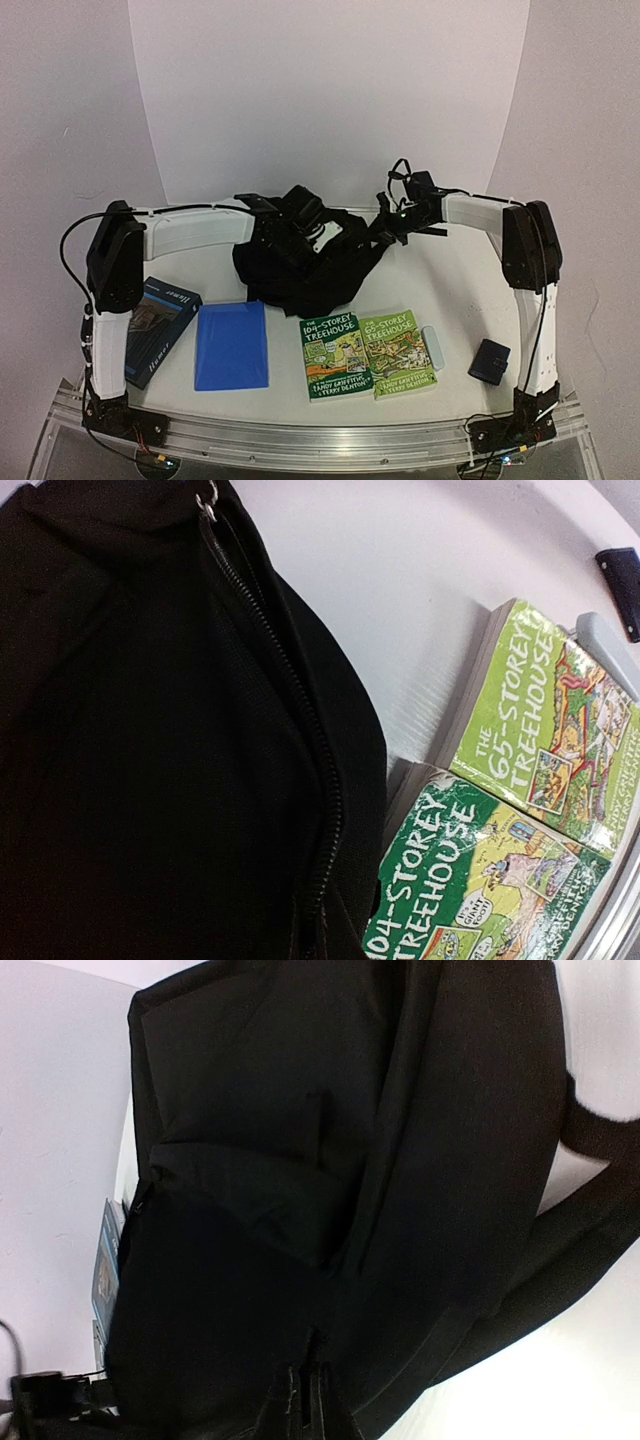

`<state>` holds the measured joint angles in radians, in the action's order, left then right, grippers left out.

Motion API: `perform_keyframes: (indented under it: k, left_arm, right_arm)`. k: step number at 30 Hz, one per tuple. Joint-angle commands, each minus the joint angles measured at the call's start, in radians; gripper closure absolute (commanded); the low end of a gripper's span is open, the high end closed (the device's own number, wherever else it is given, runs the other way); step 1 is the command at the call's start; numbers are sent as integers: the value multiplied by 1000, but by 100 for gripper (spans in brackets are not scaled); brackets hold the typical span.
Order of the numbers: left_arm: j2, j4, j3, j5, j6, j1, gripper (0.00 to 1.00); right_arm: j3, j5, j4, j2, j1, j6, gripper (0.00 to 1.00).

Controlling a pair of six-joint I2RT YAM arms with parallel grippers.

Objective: Pack the student bag
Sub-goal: Unzip the student bag at the center of the board.

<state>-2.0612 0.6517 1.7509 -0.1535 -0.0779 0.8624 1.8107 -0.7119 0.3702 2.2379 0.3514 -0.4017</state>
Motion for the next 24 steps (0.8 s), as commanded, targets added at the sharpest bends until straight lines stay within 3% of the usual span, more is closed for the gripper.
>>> perform_keyframes:
  k: [1,14,18,24]
  left_arm:
    - [177,30,-64,11,-34,9,100]
    - [292,77,-146,41,-100,7,100]
    - [258,26,-155,88,-141,-11,100]
    - [108,6,-4,83,-215,-108,97]
  right_arm:
    - [83,98,-41,59,-46,49,100]
    - [191,182,-27,158,-94,114,100]
    - [158,162,-13,57,-146,127,100]
    - [-102,130,-14,-176,-209,175,100]
